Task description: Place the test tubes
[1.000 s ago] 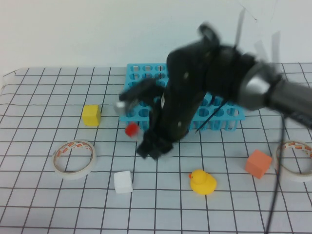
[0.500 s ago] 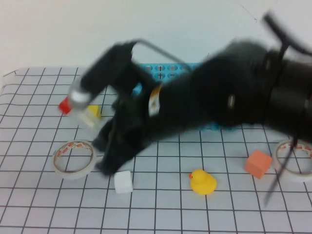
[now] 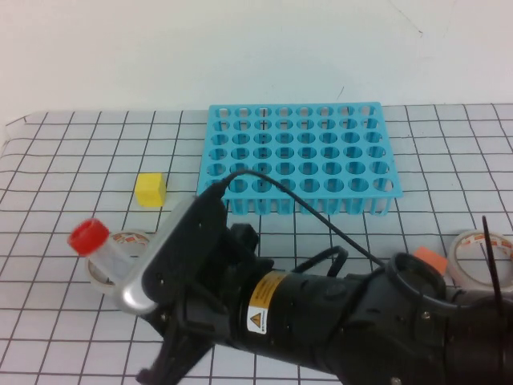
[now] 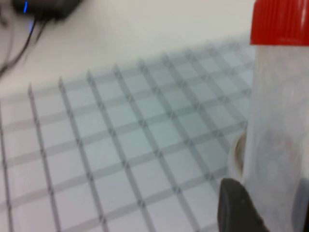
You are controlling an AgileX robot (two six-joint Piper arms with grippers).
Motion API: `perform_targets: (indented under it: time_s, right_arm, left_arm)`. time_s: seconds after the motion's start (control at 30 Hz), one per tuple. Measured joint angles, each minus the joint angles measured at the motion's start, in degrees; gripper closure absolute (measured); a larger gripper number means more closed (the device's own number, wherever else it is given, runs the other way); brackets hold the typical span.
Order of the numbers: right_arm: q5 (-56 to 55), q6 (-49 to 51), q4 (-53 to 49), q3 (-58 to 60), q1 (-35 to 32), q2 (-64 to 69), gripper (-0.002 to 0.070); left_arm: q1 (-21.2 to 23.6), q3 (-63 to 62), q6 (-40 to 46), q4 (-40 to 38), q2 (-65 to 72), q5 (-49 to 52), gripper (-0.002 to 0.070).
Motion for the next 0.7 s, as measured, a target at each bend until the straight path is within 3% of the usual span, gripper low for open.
perform_targets:
  time_s: [0.13,0.33,0.7]
  right_arm:
    - [-9.92,0.00,0.00,0.29,0.00,0.00,0.0442]
    - [-15.49,0.60,0.00,0.29,0.00,0.33,0.0442]
    - [-10.88,2.53,-1.13,0.76,3.36,0.43,0.0442]
  left_arm:
    - [0.00,0.00,-2.85,0.09,0.00,2.42,0.0676]
    - [-2.01,0.00,-3.21,0.09,0.00,3.60,0.0676]
    - [-20.99,0.00,-1.40,3.20,0.00,7.60,0.0676]
